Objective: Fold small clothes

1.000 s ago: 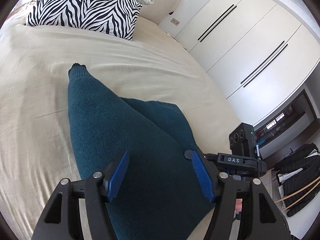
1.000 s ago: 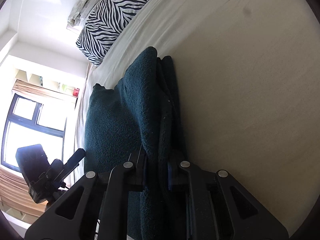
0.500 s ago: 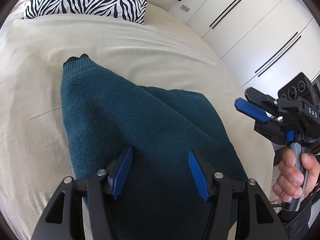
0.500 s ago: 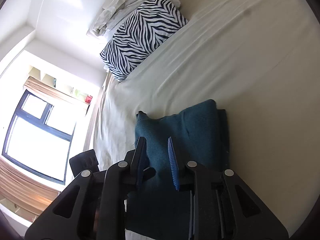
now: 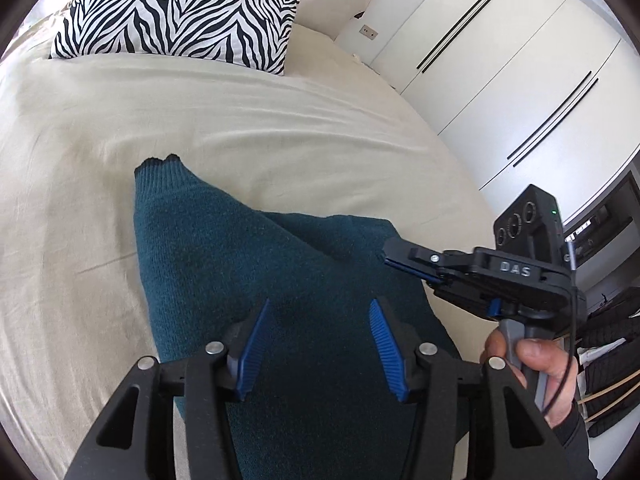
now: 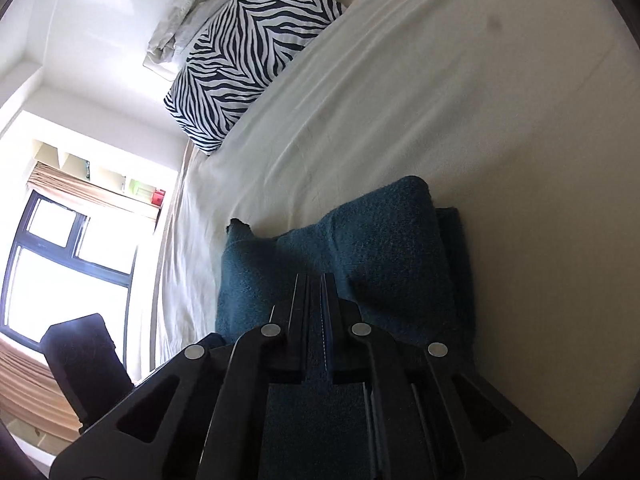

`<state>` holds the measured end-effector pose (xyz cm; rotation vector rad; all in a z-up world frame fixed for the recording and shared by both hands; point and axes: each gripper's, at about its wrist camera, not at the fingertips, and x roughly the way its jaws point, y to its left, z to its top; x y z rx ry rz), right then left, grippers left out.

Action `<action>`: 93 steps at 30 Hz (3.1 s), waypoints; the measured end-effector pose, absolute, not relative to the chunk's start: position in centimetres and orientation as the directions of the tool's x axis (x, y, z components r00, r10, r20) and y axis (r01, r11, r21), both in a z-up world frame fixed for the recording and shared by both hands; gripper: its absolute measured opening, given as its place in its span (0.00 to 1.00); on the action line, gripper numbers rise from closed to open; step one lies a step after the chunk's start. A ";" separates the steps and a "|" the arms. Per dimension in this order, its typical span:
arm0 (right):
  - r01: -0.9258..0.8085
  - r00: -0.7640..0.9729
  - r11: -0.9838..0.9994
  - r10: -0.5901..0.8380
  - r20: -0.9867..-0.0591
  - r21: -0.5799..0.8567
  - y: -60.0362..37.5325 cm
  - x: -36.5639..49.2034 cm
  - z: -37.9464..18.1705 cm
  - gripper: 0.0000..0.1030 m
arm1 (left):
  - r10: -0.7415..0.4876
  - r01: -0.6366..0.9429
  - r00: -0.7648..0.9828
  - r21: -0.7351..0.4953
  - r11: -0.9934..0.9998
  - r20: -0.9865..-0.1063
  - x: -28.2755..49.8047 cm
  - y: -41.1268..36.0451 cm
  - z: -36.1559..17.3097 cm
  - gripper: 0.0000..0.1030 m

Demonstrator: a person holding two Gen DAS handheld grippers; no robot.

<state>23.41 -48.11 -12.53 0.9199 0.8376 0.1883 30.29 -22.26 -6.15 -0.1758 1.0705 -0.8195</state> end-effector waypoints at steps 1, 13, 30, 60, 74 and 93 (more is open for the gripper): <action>0.182 0.674 0.617 0.488 -0.554 0.766 -48.2 22.9 -12.2 0.06 | -0.663 0.496 0.204 -0.508 0.704 -0.721 30.5 -22.5 -7.2 0.52; 0.176 0.679 0.592 0.506 -0.532 0.787 -49.1 15.2 -11.5 0.08 | -0.690 0.487 0.225 -0.534 0.691 -0.688 26.9 -19.9 -5.3 0.42; 0.114 0.727 0.550 0.522 -0.447 0.827 -46.8 1.0 -11.7 0.54 | -0.657 0.565 0.217 -0.456 0.688 -0.722 16.8 -18.1 -6.5 0.59; 0.276 0.488 0.708 0.479 -0.729 0.650 -49.1 15.7 -15.2 0.25 | -0.692 0.240 0.077 -0.661 0.711 -0.717 27.8 -16.4 -10.8 0.48; 0.066 0.556 0.967 0.168 -0.814 0.244 -32.3 9.6 -3.6 0.20 | -0.582 0.403 0.268 -0.459 0.792 -0.768 19.2 -8.5 -2.5 0.41; 0.036 0.496 0.917 0.329 -0.803 0.398 -19.4 4.9 -9.5 0.20 | -0.519 0.306 0.288 -0.436 0.846 -0.805 10.6 4.9 -8.7 0.47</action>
